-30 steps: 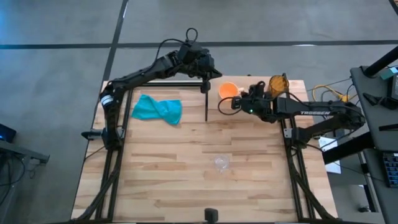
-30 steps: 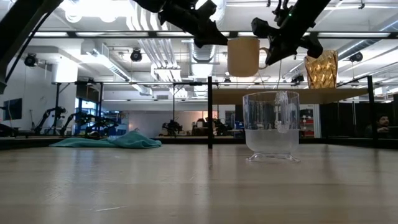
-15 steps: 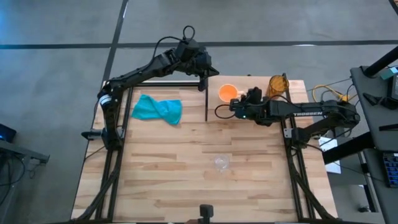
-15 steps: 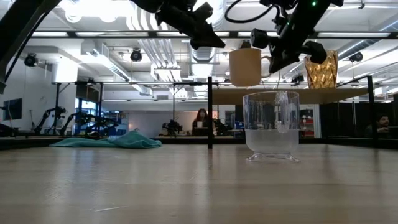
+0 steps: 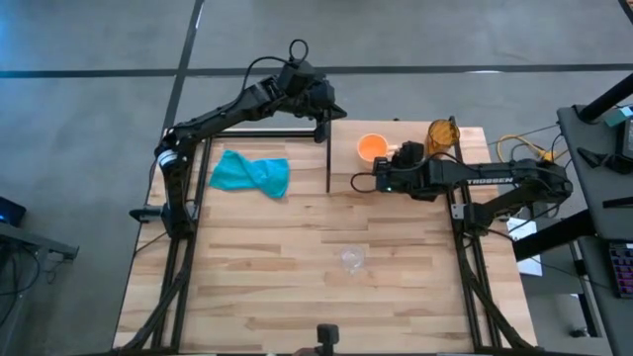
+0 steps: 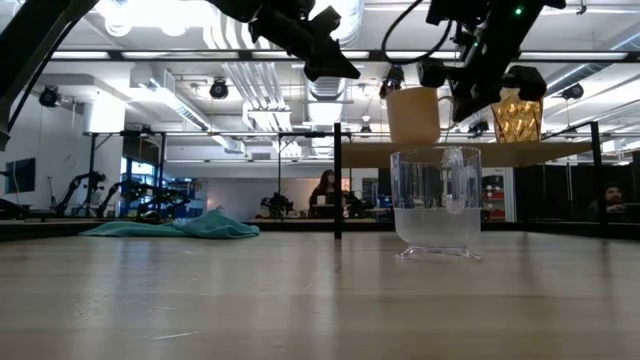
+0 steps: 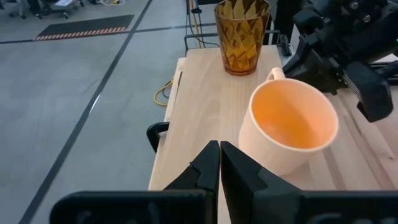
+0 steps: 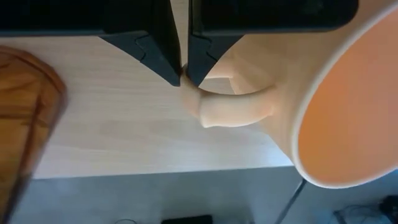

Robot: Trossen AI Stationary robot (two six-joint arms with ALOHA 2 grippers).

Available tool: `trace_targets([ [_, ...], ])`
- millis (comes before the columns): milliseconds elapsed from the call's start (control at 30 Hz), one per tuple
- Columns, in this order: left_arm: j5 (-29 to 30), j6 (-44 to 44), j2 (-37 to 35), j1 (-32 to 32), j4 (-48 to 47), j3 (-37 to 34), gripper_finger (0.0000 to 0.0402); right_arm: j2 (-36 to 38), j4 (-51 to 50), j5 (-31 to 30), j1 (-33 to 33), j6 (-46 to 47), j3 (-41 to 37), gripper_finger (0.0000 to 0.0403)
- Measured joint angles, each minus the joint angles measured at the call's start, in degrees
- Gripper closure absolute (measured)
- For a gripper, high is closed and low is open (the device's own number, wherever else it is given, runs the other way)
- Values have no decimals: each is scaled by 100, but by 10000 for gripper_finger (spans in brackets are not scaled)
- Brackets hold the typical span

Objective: Stack small to large cups/mugs on shelf
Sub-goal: Put the yellow mug on the shelf

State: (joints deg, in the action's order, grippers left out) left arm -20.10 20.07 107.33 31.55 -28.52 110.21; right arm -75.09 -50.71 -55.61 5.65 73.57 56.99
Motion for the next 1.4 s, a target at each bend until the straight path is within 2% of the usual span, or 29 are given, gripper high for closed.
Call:
trace_targets([
  [167, -2, -12, 6, 0, -2, -2, 402, 0, -121, -2, 0, 75, 0, 390],
  [400, -4, -14, 9, -2, -2, -4, 402, 7, -95, 122, 0, -728, 9, 390],
  [1400, -11, -17, 11, -2, -83, -56, 402, 39, -93, 165, 42, -912, 7, 385],
])
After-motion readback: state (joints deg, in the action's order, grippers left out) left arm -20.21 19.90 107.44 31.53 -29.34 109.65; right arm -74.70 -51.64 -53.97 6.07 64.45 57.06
